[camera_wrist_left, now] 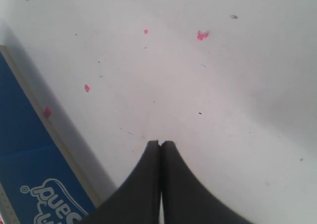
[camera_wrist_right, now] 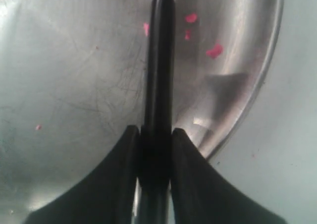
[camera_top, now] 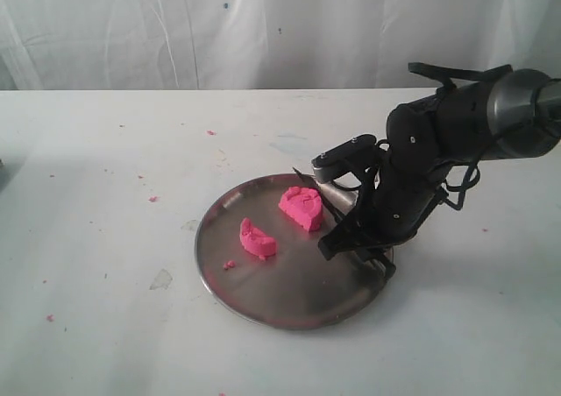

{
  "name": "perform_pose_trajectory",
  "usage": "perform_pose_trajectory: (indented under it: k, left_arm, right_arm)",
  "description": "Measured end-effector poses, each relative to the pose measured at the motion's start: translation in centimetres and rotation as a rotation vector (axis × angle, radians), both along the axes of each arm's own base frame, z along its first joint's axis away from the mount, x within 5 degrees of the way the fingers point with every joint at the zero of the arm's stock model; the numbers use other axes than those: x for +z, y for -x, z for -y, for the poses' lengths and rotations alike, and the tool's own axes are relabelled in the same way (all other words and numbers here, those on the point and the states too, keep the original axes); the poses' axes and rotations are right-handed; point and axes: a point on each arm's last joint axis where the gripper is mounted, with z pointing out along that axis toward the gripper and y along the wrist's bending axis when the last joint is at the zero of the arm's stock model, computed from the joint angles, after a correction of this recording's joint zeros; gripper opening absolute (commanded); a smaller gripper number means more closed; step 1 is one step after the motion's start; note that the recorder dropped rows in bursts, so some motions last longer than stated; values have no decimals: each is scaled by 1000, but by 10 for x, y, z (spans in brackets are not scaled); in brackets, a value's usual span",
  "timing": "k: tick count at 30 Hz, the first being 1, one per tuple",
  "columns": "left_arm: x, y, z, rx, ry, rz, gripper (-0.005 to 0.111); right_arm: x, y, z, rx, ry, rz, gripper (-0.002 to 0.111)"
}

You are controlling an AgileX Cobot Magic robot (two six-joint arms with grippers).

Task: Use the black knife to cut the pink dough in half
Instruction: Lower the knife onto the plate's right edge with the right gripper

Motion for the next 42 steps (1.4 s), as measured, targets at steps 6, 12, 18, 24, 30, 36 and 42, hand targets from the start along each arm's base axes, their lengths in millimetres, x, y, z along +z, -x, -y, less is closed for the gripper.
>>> perform_pose_trajectory:
  k: [6, 12, 18, 24, 30, 36, 42]
  left_arm:
    - [0, 0, 0, 2, 3, -1, 0]
    - [0, 0, 0, 4, 7, -2, 0]
    - [0, 0, 0, 4, 7, -2, 0]
    - [0, 0, 0, 4, 7, -2, 0]
    - [0, 0, 0, 4, 7, -2, 0]
    - [0, 0, 0, 4, 7, -2, 0]
    - [0, 0, 0, 6, 10, -2, 0]
  right_arm:
    - [0, -1, 0, 0, -3, 6, 0]
    - [0, -1, 0, 0, -3, 6, 2]
    - [0, -1, 0, 0, -3, 6, 18]
    - [-3, -1, -1, 0, -2, 4, 28]
    - [-4, -1, -1, 0, -1, 1, 32]
    - [-6, -1, -1, 0, 4, -7, 54]
    - [-6, -4, -2, 1, -10, 20, 54]
